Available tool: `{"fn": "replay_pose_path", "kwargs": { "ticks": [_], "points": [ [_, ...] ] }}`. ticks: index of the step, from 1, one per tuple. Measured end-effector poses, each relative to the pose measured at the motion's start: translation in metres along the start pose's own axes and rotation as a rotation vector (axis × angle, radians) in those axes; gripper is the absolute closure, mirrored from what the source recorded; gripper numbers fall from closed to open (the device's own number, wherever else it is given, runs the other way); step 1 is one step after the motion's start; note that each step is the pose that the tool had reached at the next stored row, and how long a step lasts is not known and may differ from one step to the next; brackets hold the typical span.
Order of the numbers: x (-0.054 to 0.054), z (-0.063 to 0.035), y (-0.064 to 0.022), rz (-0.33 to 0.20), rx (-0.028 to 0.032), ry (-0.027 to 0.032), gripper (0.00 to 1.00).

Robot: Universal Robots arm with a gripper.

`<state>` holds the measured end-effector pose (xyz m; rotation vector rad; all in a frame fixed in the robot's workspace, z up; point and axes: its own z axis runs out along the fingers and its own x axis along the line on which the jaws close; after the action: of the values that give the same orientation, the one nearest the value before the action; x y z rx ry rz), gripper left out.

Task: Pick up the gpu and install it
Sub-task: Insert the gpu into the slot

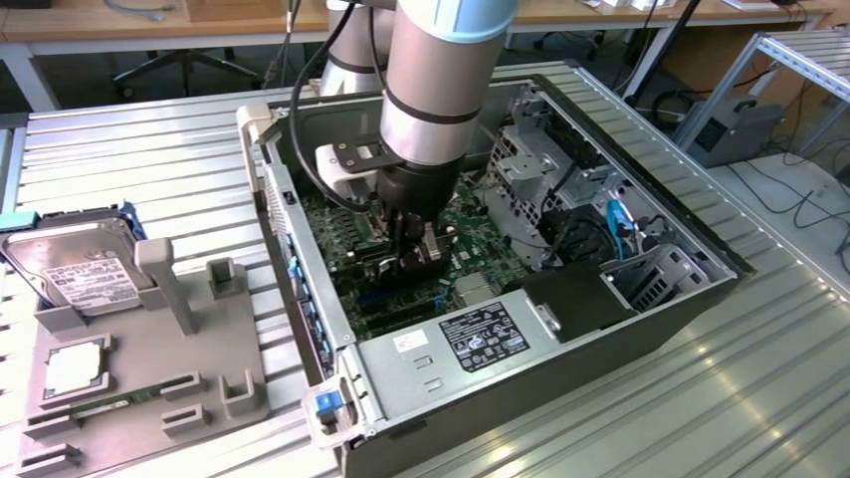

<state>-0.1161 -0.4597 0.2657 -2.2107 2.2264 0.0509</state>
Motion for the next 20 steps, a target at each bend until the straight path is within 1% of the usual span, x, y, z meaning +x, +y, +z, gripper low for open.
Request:
{"fn": "replay_pose_path", "kwargs": {
  "ticks": [9,16,17,19,20],
  "points": [
    [0.0001,0.0022,0.0002,0.000,0.0001,-0.0007,0.74],
    [0.0003,0.0047,0.0025,0.000,-0.0001,-0.0004,0.74],
    [0.0001,0.0054,0.0040,0.000,0.0003,-0.0011,0.74],
    [0.0001,0.0059,0.0042,0.000,0.0006,-0.0022,0.74],
    [0.0001,0.0058,0.0042,0.000,0.0006,-0.0017,0.74]
  ]
}}
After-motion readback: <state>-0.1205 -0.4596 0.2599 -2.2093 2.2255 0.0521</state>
